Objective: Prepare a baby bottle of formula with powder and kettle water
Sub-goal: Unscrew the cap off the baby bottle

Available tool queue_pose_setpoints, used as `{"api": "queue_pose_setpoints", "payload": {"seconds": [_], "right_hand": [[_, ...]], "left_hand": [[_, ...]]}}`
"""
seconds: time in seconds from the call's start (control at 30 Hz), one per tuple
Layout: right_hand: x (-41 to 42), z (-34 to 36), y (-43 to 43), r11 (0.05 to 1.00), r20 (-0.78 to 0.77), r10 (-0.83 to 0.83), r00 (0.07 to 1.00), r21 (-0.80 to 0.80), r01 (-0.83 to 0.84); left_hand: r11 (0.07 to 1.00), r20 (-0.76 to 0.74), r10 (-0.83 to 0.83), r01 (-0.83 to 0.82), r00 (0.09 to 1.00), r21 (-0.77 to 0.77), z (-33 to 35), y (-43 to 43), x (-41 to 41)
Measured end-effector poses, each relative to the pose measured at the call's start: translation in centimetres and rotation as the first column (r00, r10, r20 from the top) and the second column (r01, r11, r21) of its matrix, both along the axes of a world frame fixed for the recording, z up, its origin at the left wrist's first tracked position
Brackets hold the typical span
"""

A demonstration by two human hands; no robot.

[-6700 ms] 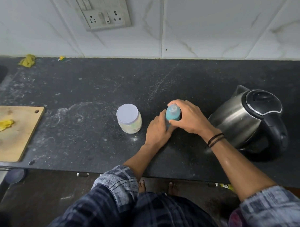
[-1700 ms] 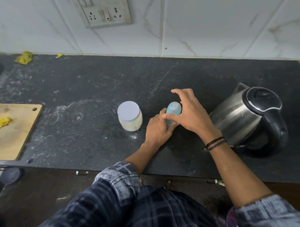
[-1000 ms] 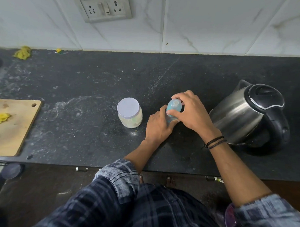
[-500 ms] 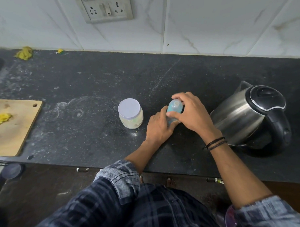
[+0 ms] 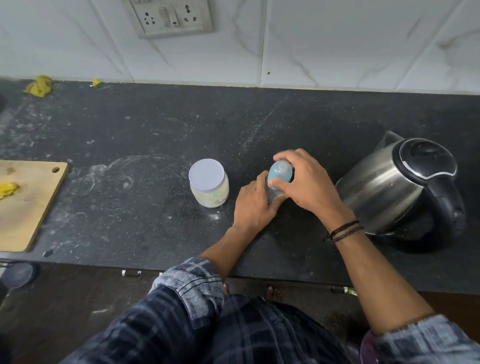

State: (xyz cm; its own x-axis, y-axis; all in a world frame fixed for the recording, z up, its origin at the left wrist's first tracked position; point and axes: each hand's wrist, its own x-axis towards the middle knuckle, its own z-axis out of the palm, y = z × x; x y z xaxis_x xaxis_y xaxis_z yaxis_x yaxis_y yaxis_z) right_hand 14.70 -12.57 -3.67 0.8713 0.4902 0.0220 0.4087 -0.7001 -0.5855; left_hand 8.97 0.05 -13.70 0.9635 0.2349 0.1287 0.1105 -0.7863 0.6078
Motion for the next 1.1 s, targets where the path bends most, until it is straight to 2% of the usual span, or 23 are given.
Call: {"api": "queue_pose_setpoints", "payload": {"seconds": [0.17, 0.33, 0.57, 0.73, 0.83, 0.97, 1.1], "right_hand": [[-0.1, 0.3, 0.1, 0.999, -0.003, 0.049, 0.999, 0.004, -0.049], [-0.2, 0.2, 0.1, 0.998, -0.028, 0.021, 0.999, -0.058, -0.023], [0.0, 0.8, -0.3, 0.999, -0.047, 0.019, 0.999, 0.048, -0.017], [1.0, 1.2, -1.5, 0.971, -0.058, -0.098, 0.993, 0.215, 0.109], [2.0, 1.0, -2.3, 0.940, -0.068, -0.228, 0.971, 0.245, 0.238], [3.5, -0.3, -2.8, 0.944, -0.038, -0.305, 0.951, 0.119, 0.308], [4.5, -2.7, -2.7, 0.967, -0.063, -0.253, 0.965, -0.044, 0.251]], "left_hand": [[1.000, 0.000, 0.002, -0.002, 1.000, -0.001, 0.1, 0.0, -0.1], [1.000, -0.004, -0.007, 0.007, 1.000, -0.020, 0.4, 0.0, -0.2], [1.000, 0.004, 0.000, 0.000, 1.000, -0.026, 0.9, -0.1, -0.3], [0.997, -0.013, 0.006, -0.007, 1.000, -0.079, 1.0, 0.2, -0.3], [0.989, -0.047, 0.002, -0.009, 0.999, -0.147, 1.5, 0.3, -0.2], [0.961, -0.126, -0.009, -0.026, 0.992, -0.275, 1.8, 0.5, -0.1], [0.920, -0.141, -0.008, -0.047, 0.990, -0.388, 2.2, 0.5, -0.2]]}}
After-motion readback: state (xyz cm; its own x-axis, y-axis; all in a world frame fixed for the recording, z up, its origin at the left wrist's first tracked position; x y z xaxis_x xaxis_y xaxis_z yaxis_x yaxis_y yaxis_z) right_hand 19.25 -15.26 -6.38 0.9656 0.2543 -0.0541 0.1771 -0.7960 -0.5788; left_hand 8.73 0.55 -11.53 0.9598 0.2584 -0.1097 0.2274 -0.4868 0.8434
